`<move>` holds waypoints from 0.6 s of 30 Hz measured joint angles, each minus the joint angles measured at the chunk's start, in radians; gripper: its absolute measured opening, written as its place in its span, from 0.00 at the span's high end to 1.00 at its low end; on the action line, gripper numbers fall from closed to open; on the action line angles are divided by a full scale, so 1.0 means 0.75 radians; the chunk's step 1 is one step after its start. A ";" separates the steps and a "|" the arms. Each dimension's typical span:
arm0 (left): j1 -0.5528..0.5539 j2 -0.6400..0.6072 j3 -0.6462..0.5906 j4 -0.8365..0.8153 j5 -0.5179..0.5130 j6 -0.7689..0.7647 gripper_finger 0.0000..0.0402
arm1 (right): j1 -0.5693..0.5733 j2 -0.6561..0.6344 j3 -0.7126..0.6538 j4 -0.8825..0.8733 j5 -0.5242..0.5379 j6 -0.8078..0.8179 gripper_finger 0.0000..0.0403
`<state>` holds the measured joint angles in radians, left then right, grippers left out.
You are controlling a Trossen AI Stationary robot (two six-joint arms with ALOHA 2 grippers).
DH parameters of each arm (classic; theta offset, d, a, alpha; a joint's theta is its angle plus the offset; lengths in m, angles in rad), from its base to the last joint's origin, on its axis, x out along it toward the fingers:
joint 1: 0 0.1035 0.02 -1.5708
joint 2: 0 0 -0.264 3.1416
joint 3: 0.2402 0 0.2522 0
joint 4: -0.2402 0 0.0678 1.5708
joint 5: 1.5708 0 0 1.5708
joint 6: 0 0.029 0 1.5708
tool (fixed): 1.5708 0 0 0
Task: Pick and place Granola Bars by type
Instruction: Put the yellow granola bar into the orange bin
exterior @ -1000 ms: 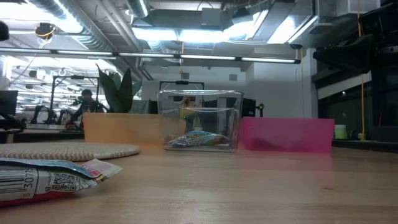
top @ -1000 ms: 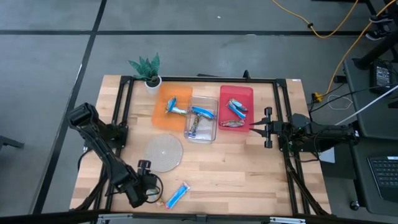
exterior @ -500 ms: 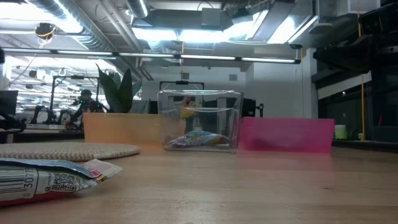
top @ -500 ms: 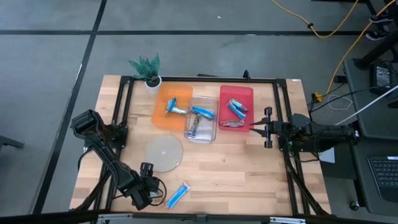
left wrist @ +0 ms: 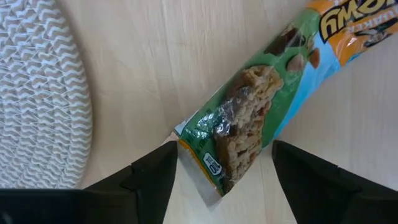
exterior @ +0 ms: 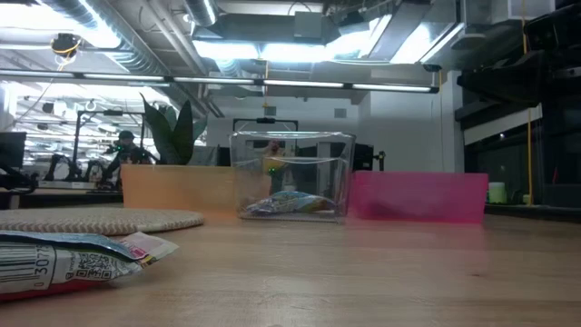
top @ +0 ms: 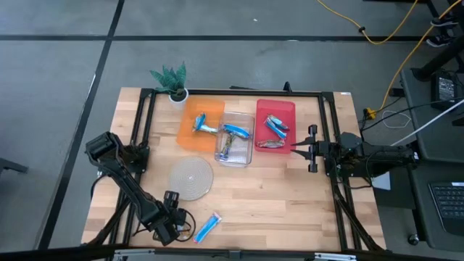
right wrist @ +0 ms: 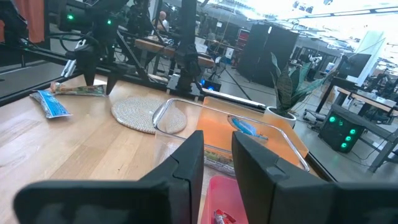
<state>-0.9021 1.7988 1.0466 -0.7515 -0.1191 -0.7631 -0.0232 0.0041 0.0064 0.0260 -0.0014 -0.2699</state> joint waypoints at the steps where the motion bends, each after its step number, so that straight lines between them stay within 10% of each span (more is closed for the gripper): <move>1: 0.002 0.000 0.000 0.000 0.003 0.000 0.37 | 0.000 0.000 0.000 0.000 0.000 0.000 0.78; 18: 0.002 0.000 -0.003 0.002 -0.025 -0.016 0.83 | 0.000 0.000 0.000 0.000 0.000 0.000 0.78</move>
<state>-0.9005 1.7985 1.0443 -0.7502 -0.1382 -0.7750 -0.0231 0.0041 0.0063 0.0260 -0.0013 -0.2699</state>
